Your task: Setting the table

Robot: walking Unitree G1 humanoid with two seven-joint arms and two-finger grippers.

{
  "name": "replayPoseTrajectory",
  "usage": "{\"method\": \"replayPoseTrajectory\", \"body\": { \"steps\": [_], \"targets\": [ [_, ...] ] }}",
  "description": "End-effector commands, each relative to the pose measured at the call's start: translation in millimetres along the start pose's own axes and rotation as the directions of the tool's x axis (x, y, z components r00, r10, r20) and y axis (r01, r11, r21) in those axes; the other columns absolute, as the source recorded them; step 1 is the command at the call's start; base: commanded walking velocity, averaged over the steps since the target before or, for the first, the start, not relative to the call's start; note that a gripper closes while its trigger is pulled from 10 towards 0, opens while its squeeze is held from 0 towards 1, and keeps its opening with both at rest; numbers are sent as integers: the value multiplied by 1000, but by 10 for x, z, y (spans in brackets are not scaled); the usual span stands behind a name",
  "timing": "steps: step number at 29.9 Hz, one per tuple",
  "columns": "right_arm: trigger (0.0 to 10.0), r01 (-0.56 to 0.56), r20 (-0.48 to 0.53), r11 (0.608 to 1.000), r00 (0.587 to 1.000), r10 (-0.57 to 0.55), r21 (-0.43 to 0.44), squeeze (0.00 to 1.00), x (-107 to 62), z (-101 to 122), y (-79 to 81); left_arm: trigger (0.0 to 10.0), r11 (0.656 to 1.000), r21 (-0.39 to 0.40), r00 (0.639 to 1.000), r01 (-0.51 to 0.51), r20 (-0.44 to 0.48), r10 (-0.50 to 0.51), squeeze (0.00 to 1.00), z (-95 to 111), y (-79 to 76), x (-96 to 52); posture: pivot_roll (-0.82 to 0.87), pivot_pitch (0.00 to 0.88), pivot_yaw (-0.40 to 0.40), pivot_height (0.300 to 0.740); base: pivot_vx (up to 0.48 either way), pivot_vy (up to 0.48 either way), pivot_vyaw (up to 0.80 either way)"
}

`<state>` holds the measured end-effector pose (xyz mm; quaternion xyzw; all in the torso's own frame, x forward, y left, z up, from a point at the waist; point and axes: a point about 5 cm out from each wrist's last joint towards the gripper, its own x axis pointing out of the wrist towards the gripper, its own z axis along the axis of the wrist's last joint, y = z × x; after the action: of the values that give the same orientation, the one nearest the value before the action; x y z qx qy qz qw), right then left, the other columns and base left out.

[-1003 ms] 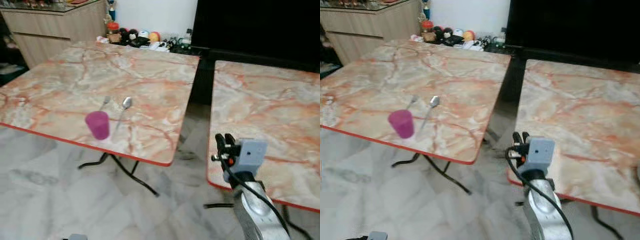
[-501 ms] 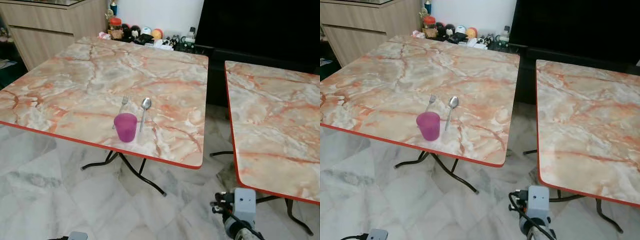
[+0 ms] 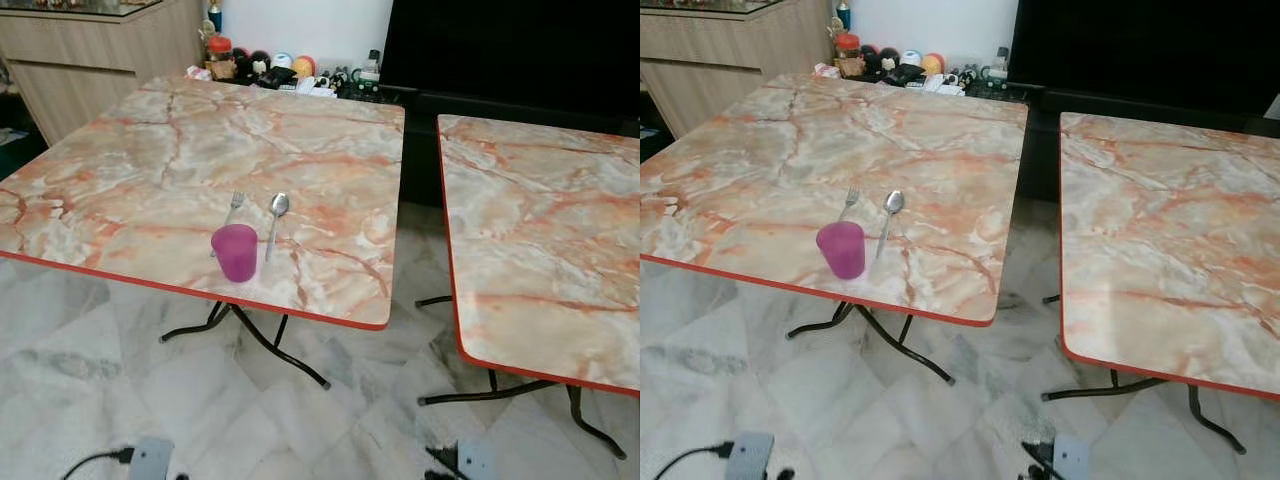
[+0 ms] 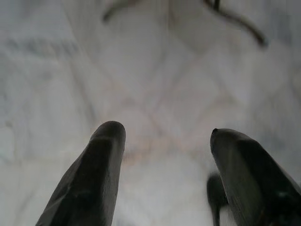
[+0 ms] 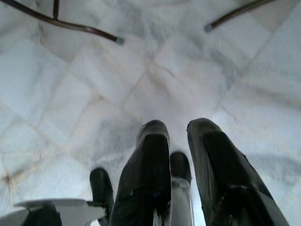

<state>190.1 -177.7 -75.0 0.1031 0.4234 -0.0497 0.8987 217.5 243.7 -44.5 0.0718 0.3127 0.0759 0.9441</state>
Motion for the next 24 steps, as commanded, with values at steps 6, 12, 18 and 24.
{"method": "replayPoseTrajectory", "body": {
  "steps": [6, 12, 18, 24],
  "targets": [
    [10000, 65, -111, 998, 992, -64, 4, 0, -58, -375, -103, 10000, 999, -18, 976, -47, 212, 49, 0, 252, 72, -33, 1, 119, 18, 740, 0, -44, 0],
    [10000, 78, -86, 995, 994, -72, 70, 0, -62, -393, -89, 10000, 989, -91, 937, -115, 320, 138, 0, 370, 122, -129, 3, 121, 18, 740, 0, 480, 0],
    [10000, 83, -79, 993, 994, -76, 81, 0, -60, -374, -125, 10000, 981, -97, 852, -166, 487, 192, 0, 730, 158, -251, 9, 119, 19, 740, 0, 480, 0],
    [10000, 91, -63, 988, 994, -84, 124, 0, -52, -343, -133, 10000, 970, -146, 787, -192, 568, 241, 0, 1044, 217, -301, 15, 119, 17, 740, 0, 480, 0]
  ]
}}
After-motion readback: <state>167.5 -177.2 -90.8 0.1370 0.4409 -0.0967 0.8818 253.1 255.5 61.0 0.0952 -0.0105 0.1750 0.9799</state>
